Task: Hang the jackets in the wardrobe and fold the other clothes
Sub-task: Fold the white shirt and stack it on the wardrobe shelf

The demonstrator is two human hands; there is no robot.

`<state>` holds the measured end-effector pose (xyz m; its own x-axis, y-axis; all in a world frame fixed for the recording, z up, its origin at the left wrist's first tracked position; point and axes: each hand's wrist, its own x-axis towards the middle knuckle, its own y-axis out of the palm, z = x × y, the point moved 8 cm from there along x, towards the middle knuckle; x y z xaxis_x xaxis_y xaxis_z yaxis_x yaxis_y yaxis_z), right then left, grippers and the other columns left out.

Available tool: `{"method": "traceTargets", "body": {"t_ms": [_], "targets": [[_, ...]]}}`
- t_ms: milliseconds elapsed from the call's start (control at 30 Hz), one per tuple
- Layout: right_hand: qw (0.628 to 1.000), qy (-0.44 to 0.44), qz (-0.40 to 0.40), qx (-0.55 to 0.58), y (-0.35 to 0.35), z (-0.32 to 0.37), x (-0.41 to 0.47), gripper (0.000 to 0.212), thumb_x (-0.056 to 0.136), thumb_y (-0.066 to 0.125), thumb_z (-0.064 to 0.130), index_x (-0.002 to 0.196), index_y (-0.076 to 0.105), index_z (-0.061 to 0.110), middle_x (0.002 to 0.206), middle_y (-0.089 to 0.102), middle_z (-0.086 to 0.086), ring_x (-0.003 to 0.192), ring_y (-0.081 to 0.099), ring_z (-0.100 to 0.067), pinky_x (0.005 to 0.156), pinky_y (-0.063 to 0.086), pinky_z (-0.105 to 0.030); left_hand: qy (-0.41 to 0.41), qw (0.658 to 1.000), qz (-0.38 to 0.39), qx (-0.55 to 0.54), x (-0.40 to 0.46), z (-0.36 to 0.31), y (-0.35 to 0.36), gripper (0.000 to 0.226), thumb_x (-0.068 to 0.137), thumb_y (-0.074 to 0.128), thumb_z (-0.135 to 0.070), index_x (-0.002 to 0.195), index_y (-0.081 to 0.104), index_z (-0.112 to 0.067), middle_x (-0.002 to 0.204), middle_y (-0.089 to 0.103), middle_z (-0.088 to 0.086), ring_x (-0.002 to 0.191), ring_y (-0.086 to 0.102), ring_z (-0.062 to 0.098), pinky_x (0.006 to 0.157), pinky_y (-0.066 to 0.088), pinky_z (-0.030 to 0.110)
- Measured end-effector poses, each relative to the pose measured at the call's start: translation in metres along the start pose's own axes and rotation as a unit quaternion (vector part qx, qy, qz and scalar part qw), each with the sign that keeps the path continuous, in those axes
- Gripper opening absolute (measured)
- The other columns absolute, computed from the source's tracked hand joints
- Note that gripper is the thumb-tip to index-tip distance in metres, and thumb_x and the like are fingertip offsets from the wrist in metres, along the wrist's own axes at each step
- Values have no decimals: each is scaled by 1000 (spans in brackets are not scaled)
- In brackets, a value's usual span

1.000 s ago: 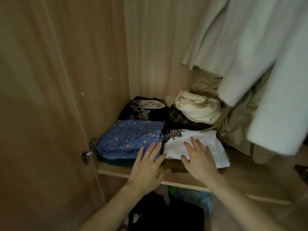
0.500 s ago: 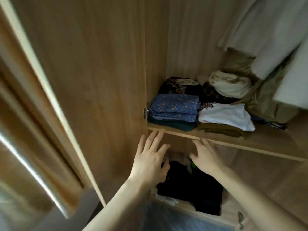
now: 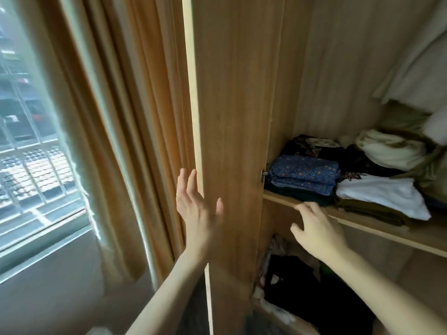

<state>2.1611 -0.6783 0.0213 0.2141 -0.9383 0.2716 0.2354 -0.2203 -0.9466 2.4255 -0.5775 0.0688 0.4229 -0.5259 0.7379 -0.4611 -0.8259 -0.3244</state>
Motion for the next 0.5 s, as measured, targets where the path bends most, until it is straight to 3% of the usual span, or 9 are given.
{"method": "traceTargets", "body": {"t_ms": [67,133,233,300,500], "targets": [[1000,12,-2,6,-8,-8,-14,46,91,51,43,133,45,28,136,42,4,118,50,-19,85,49,-36,-95,990,62,-78,-3,17,17,81,89,66,-17,151,15,-15,144,36,12,135,35,17,112,30,34],[1000,18,-6,19,-15,-16,-32,44,90,51,40,132,46,26,132,44,3,113,52,-19,84,49,-38,-142,985,77,-67,-2,23,18,59,94,60,-22,144,33,-9,127,47,8,112,43,5,97,31,16],[999,27,-16,1,-22,-31,-62,44,89,51,40,131,46,27,130,45,3,114,51,-20,85,49,-38,-153,985,64,-38,6,17,7,22,96,56,-19,113,56,-5,104,54,9,77,44,1,79,35,16],[999,41,-12,-10,-27,-45,-81,45,89,51,40,131,46,26,131,45,2,118,48,-21,89,47,-39,-156,985,73,-29,5,9,7,12,96,56,-16,101,58,-6,98,55,8,73,45,3,75,36,19],[992,109,-48,-45,-71,-109,-147,48,90,52,41,134,45,24,134,44,0,122,45,-23,94,45,-42,-122,989,70,-51,-35,-47,36,17,93,63,-22,104,60,-9,101,62,9,91,61,23,80,44,32]]}}
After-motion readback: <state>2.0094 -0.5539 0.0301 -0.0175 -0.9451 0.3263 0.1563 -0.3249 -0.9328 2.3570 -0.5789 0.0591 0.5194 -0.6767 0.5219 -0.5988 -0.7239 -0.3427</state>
